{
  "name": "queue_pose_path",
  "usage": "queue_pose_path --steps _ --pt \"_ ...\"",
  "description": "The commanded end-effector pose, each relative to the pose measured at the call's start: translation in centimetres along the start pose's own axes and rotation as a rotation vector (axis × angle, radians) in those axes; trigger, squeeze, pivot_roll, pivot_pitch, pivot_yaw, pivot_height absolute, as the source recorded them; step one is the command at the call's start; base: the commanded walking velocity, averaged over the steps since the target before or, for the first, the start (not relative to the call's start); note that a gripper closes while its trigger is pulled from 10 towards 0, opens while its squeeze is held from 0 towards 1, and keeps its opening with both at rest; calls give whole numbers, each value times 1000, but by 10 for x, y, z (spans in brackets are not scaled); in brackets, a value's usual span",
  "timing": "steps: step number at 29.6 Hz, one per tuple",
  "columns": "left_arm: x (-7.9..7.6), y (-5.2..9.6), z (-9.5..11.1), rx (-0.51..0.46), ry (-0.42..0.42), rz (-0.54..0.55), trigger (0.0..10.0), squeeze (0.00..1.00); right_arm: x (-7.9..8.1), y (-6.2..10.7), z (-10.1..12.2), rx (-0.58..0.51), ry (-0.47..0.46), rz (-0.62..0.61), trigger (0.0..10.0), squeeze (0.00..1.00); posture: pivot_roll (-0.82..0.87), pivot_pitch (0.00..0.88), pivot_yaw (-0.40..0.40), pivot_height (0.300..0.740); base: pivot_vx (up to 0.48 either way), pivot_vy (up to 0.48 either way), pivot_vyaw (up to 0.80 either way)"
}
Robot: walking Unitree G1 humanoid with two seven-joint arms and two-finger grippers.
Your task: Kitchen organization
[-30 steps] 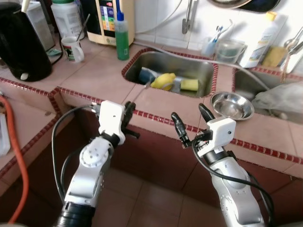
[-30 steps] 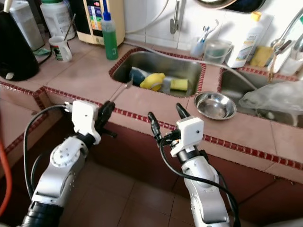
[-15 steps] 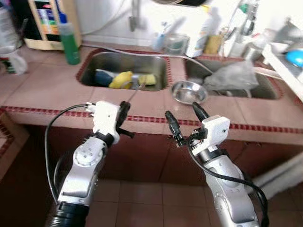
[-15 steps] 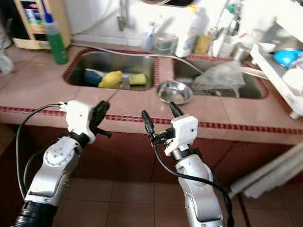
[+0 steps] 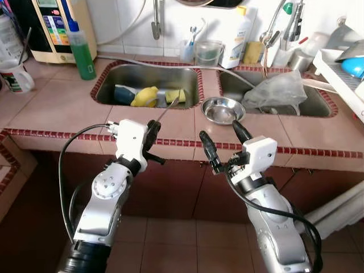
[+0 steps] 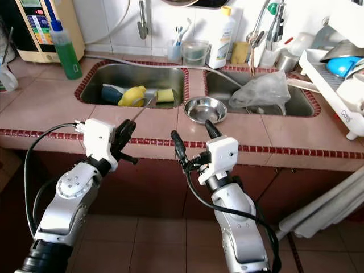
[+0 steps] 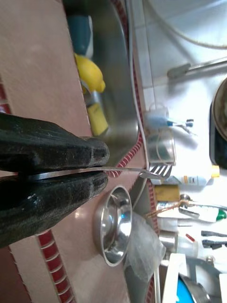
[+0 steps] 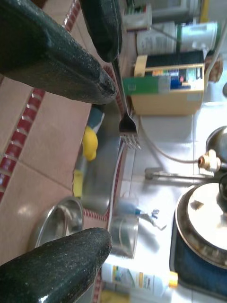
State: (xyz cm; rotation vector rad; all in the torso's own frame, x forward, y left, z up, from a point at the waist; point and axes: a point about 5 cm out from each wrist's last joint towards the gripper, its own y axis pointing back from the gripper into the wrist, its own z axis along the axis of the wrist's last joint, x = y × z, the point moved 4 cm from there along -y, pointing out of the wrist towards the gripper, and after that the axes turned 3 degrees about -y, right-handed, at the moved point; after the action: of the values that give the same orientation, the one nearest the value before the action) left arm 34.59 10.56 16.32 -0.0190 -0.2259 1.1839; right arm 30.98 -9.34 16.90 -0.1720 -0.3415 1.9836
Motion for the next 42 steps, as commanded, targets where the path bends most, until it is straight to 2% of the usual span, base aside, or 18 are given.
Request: queue_pose_path --steps 1,21,27,32,42 --pt "-2 -2 2 -4 4 -8 10000 0 -3 1 0 1 10 -7 10000 0 -91 54 -21 740 326 0 0" --pt "-5 -1 2 -5 14 -2 10000 0 1 0 0 1 5 11 10000 0 -89 58 -30 740 358 0 0" --pt "-4 -2 3 -8 19 8 10000 0 -1 2 1 5 8 10 10000 0 -89 76 -40 740 361 0 0" --pt "0 3 0 3 19 28 10000 0 1 5 -2 20 2 15 10000 0 -78 88 -46 740 361 0 0" --pt "2 4 0 5 15 36 10000 0 2 3 -1 19 -3 21 10000 0 -75 87 -46 740 360 0 0"
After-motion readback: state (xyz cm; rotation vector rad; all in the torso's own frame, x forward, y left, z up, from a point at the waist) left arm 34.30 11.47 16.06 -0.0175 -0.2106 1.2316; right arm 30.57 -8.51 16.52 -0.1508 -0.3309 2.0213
